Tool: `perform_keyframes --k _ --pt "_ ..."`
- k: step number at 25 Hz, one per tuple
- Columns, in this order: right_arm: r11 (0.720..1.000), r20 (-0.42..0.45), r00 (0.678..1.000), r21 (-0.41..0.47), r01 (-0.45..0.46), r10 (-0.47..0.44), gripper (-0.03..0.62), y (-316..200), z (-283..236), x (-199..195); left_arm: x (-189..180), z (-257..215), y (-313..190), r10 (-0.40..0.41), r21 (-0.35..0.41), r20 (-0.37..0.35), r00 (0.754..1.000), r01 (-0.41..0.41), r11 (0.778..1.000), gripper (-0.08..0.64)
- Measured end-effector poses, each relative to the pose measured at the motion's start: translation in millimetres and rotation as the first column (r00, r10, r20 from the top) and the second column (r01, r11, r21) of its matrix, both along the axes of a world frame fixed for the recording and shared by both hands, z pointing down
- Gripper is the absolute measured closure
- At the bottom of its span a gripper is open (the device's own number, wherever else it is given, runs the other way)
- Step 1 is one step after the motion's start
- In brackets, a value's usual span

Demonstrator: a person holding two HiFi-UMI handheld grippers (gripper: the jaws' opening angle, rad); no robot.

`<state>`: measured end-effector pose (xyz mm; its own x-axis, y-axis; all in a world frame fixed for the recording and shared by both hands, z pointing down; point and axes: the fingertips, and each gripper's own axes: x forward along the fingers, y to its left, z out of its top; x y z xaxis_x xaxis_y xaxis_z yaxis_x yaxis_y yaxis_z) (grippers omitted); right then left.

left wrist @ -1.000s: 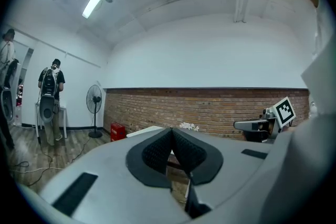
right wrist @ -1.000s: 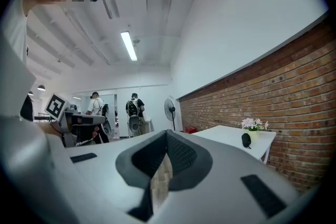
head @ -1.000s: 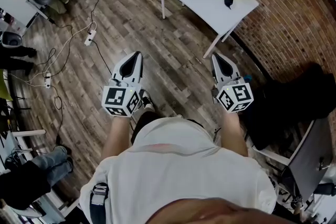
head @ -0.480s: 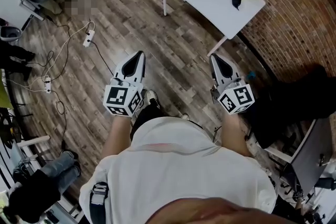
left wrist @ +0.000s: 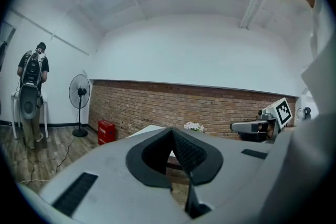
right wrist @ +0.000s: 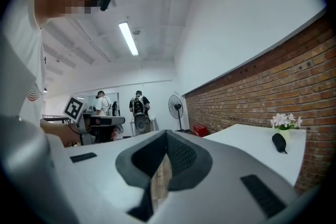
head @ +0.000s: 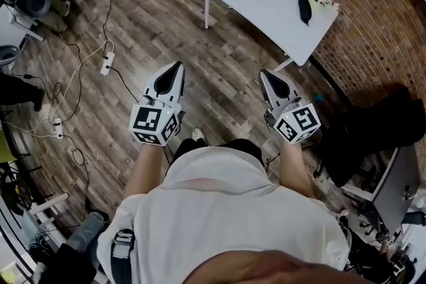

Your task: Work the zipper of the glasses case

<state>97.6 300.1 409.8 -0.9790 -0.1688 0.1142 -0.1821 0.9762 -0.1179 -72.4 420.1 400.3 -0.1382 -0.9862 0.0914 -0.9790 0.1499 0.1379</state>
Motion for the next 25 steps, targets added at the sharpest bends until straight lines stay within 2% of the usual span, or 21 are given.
perform_keyframes --k 6,14,20,25 --pt "0.999 -0.022 0.999 -0.015 -0.042 0.042 0.54 -17 3 -28 -31 8 -20 0.038 -0.003 -0.031 0.999 -0.038 0.999 0.545" --pt "0.993 -0.025 0.995 -0.066 -0.095 0.094 0.54 -90 15 -46 -49 11 -85 0.064 -0.013 -0.044 0.997 -0.064 0.998 0.545" --pt "0.995 -0.029 0.997 -0.061 -0.074 0.072 0.54 -150 14 -65 -60 1 -155 0.076 -0.025 -0.03 0.997 -0.077 0.997 0.545" --pt "0.995 -0.008 0.997 -0.06 -0.079 0.079 0.541 -215 10 -63 -58 -7 -222 0.096 -0.023 -0.019 0.995 -0.096 0.995 0.545"
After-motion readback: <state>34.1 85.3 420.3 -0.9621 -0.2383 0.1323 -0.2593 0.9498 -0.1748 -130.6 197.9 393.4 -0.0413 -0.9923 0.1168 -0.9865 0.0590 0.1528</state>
